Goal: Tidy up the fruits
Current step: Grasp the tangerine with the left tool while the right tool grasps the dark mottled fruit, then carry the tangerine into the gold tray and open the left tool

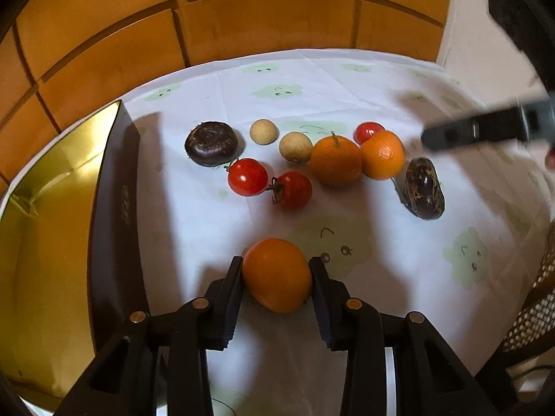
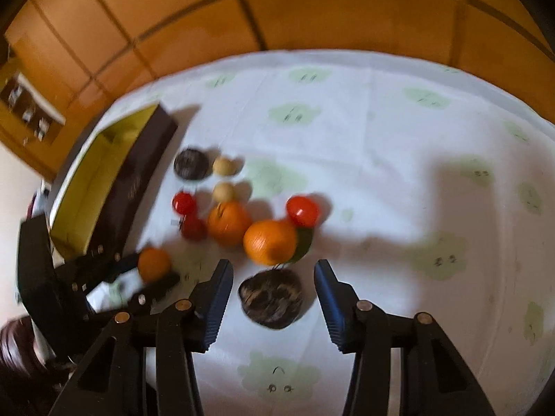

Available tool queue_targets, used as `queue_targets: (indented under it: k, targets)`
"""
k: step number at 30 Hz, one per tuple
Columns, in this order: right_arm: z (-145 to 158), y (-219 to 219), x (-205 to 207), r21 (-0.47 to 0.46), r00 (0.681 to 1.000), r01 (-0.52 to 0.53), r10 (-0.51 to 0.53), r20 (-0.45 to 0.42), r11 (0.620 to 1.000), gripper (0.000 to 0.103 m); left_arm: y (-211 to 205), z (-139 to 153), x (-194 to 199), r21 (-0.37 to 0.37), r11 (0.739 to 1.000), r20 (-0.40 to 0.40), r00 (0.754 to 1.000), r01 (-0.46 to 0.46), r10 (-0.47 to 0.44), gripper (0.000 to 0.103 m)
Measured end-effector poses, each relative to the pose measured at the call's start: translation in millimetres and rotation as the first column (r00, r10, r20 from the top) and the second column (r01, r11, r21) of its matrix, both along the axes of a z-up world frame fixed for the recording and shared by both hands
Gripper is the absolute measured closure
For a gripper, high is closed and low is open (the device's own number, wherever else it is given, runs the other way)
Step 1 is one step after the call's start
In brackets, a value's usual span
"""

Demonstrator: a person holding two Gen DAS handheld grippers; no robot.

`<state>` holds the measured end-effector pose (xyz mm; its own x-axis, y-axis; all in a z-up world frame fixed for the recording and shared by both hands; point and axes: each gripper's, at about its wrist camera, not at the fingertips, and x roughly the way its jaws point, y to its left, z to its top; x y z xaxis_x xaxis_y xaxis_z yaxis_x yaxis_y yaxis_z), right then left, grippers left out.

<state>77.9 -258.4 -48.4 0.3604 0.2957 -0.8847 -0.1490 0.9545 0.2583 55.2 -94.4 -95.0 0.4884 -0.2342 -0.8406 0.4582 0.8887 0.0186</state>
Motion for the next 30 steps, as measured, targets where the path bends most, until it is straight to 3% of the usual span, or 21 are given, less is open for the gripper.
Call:
queue_targets:
  k: [3,10,11,12,14,20,30]
  targets:
    - [-8,12,-1,-0.026,0.998,-0.055,0.054,-0.031,0.998,0.037,-2,0,-2,0.014,1.0,0.019,1.0,-0.002,0.002,0.066]
    - [-30,24,0,-0.131,0.992,-0.101,0.09,-0.087,0.986,0.036,-2,11,-11,0.003,1.0,0.082,0.996,-0.018,0.018,0.067]
    - [-33,26,0,-0.141,0.991,-0.108,0.095,-0.095,0.984,0.037,-1,18,-15,-0.002,1.0,0.103,0.995,-0.017,0.017,0.067]
    - [-35,28,-2,-0.157,0.99,-0.12,0.106,-0.098,0.98,0.046,0,24,-16,-0.01,1.0,0.119,0.993,-0.018,0.019,0.067]
    - [-39,32,-4,-0.201,0.989,-0.132,0.115,-0.093,0.971,0.054,3,40,-22,-0.025,0.999,0.162,0.986,-0.025,0.029,0.067]
    - [-40,30,-5,-0.197,0.99,-0.123,0.107,-0.089,0.973,0.054,20,74,-29,-0.054,0.996,0.231,0.97,-0.071,0.082,0.067]
    - [-43,25,-2,-0.19,0.992,-0.108,0.093,-0.087,0.976,0.054,37,96,-40,-0.067,0.99,0.279,0.951,-0.122,0.136,0.067]
